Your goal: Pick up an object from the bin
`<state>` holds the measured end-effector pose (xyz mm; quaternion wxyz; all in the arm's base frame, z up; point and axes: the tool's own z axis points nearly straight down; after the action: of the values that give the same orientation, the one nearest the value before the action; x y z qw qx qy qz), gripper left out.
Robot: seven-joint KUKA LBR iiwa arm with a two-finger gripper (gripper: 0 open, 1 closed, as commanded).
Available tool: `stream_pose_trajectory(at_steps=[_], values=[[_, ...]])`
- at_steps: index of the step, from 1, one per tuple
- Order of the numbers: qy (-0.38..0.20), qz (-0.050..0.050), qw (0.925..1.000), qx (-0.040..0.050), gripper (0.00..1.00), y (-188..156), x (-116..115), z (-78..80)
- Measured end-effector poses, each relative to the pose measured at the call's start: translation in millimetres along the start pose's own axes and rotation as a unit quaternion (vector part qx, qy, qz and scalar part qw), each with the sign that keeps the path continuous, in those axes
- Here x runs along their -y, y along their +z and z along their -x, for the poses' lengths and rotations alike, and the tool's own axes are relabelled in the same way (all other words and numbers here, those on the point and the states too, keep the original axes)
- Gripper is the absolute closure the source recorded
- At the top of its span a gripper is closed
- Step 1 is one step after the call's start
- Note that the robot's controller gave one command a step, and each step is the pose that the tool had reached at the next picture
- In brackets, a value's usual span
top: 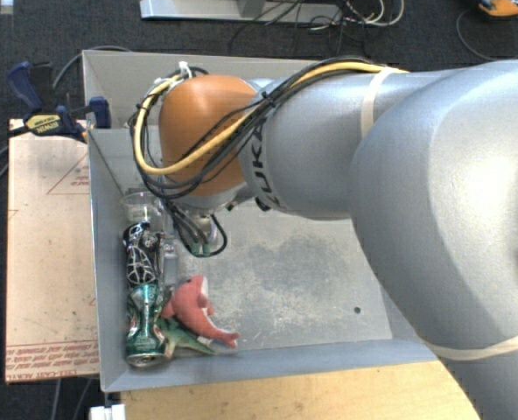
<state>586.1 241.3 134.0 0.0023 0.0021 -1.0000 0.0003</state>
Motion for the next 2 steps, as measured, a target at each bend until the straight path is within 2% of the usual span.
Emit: stream_pose_trajectory(at_steps=[1, 2], values=[[0.002, 0.001, 1.0000, 0.0027, 0.00, -4.3, 0.7, 1.7], [-0.045, -0.001, 0.9990, -0.0010, 0.00, 66.0, 19.6, -42.7]])
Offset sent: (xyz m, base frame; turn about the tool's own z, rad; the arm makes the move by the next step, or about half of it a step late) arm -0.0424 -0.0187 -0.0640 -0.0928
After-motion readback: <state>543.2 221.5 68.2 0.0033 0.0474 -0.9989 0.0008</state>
